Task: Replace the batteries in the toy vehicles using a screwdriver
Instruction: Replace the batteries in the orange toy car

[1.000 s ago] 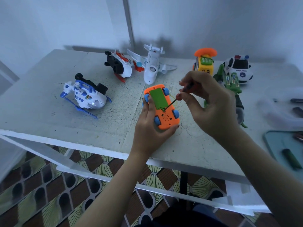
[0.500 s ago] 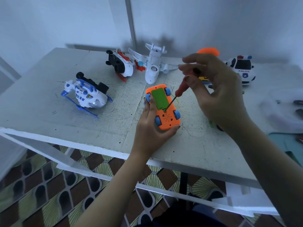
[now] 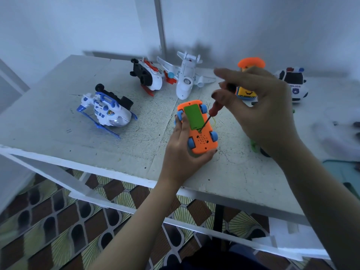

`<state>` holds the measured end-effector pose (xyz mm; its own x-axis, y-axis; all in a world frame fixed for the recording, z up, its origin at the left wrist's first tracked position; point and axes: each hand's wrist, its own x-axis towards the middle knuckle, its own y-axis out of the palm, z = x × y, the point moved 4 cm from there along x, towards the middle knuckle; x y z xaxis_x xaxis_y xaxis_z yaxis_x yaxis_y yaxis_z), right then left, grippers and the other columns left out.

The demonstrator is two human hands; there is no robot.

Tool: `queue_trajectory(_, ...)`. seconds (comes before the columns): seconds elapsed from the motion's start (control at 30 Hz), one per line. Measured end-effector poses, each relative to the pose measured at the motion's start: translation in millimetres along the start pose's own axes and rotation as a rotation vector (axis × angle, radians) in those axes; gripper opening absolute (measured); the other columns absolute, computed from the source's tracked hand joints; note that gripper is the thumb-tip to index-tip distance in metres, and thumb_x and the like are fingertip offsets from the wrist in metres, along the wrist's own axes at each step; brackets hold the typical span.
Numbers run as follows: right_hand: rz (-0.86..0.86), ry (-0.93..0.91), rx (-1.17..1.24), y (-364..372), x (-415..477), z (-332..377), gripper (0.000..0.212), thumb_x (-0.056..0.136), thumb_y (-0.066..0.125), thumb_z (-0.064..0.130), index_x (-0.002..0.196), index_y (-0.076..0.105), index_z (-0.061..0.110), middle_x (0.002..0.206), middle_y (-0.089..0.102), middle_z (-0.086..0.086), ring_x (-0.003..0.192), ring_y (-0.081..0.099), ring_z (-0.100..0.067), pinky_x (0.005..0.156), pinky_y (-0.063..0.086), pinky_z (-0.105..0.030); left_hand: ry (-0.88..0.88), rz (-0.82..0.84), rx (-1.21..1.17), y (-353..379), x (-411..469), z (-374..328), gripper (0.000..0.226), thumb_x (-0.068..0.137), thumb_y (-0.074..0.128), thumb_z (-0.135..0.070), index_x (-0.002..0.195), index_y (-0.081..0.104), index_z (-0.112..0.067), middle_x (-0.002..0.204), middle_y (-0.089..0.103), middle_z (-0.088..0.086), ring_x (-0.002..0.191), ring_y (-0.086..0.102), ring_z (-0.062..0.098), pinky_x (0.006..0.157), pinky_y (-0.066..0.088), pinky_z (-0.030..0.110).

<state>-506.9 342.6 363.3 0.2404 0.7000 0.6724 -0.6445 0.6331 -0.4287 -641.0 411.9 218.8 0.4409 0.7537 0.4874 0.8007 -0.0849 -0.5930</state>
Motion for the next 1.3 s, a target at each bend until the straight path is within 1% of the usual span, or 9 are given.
queue_trajectory(0.17, 0.133, 0.011, 0.022, -0.4, 1.2, 3.8, 0.033, 0.090, 0.061, 0.016, 0.123, 0.061, 0.020, 0.097, 0.070, 0.014, 0.103, 0.061, 0.008, 0.106, 0.038, -0.054, -0.005, -0.003, -0.016, 0.3, 0.1, -0.6, 0.107, 0.075, 0.063, -0.060, 0.150, 0.008, -0.007, 0.152, 0.033, 0.024, 0.141, 0.033, 0.030, 0.102, 0.046, 0.050)
queue_trajectory(0.3, 0.267, -0.005, 0.062, 1.7, 2.8, 1.6, 0.032, 0.094, 0.048, 0.003, 0.119, 0.062, 0.017, 0.093, 0.073, -0.006, 0.123, 0.049, 0.007, 0.114, 0.032, -0.042, -0.008, 0.012, -0.013, 0.9, 0.3, 1.1, 0.109, 0.074, 0.063, -0.061, 0.151, 0.008, -0.006, 0.153, 0.031, 0.023, 0.141, 0.033, 0.031, 0.102, 0.046, 0.048)
queue_trajectory(0.37, 0.254, 0.007, 0.064, 1.8, 3.0, 1.3, 0.027, 0.093, 0.053, 0.014, 0.116, 0.064, 0.023, 0.104, 0.072, -0.006, 0.129, 0.044, 0.004, 0.114, 0.032, -0.038, -0.011, 0.022, -0.016, 1.5, 0.4, 1.8, 0.110, 0.074, 0.063, -0.061, 0.152, 0.008, -0.005, 0.154, 0.029, 0.022, 0.141, 0.032, 0.032, 0.103, 0.045, 0.047)
queue_trajectory(0.5, 0.117, -0.027, 0.012, 1.9, 1.8, 1.7, 0.022, 0.087, 0.065, 0.035, 0.108, 0.068, 0.030, 0.097, 0.066, 0.000, 0.103, 0.053, 0.000, 0.086, 0.039, -0.015, -0.007, 0.009, -0.034, 0.1, 0.0, 0.4, 0.109, 0.075, 0.064, -0.059, 0.152, 0.008, -0.008, 0.155, 0.029, 0.020, 0.142, 0.025, 0.018, 0.106, 0.042, 0.043)
queue_trajectory(0.73, 0.136, 0.004, 0.016, -0.4, -0.9, 1.0, 0.028, 0.092, 0.058, 0.013, 0.119, 0.063, 0.019, 0.092, 0.070, 0.010, 0.094, 0.062, 0.006, 0.101, 0.045, -0.032, 0.009, -0.017, -0.026, -2.0, 0.9, -1.5, 0.107, 0.074, 0.064, -0.058, 0.150, 0.004, -0.012, 0.153, 0.032, 0.019, 0.134, 0.022, 0.004, 0.102, 0.040, 0.036)
queue_trajectory(0.8, 0.203, 0.016, 0.061, -2.1, -3.1, -1.9, 0.031, 0.093, 0.051, 0.006, 0.120, 0.061, 0.017, 0.099, 0.071, 0.007, 0.108, 0.058, 0.007, 0.104, 0.042, -0.025, 0.005, -0.014, -0.024, -2.2, 1.0, -0.6, 0.107, 0.074, 0.064, -0.058, 0.150, 0.005, -0.012, 0.153, 0.033, 0.019, 0.136, 0.028, 0.012, 0.101, 0.042, 0.037)
queue_trajectory(0.93, 0.272, 0.052, 0.173, -4.0, -7.9, -6.6, 0.036, 0.092, 0.047, 0.009, 0.121, 0.055, 0.028, 0.101, 0.058, 0.043, 0.138, 0.029, 0.005, 0.115, 0.027, -0.025, 0.013, -0.006, -0.023, -1.3, 1.2, -2.4, 0.107, 0.075, 0.064, -0.059, 0.151, 0.006, -0.010, 0.151, 0.035, 0.019, 0.135, 0.037, 0.023, 0.099, 0.043, 0.034)
queue_trajectory(1.17, 0.008, -0.022, 0.035, -0.2, -13.9, -3.8, 0.029, 0.089, 0.064, 0.022, 0.118, 0.062, 0.024, 0.085, 0.068, 0.008, 0.094, 0.057, -0.006, 0.087, 0.040, -0.015, 0.023, -0.021, -0.038, -2.3, 1.5, -2.0, 0.105, 0.076, 0.064, -0.057, 0.151, 0.006, -0.011, 0.149, 0.039, 0.019, 0.134, 0.036, 0.018, 0.099, 0.046, 0.036)
queue_trajectory(1.3, 0.031, 0.058, 0.105, -3.8, -10.0, -7.7, 0.029, 0.091, 0.060, 0.016, 0.119, 0.060, 0.017, 0.095, 0.068, 0.012, 0.094, 0.066, -0.005, 0.091, 0.050, -0.030, 0.016, -0.014, -0.033, -2.5, 1.0, -1.7, 0.105, 0.076, 0.064, -0.058, 0.151, 0.004, -0.015, 0.152, 0.034, 0.017, 0.136, 0.032, 0.015, 0.100, 0.047, 0.039)
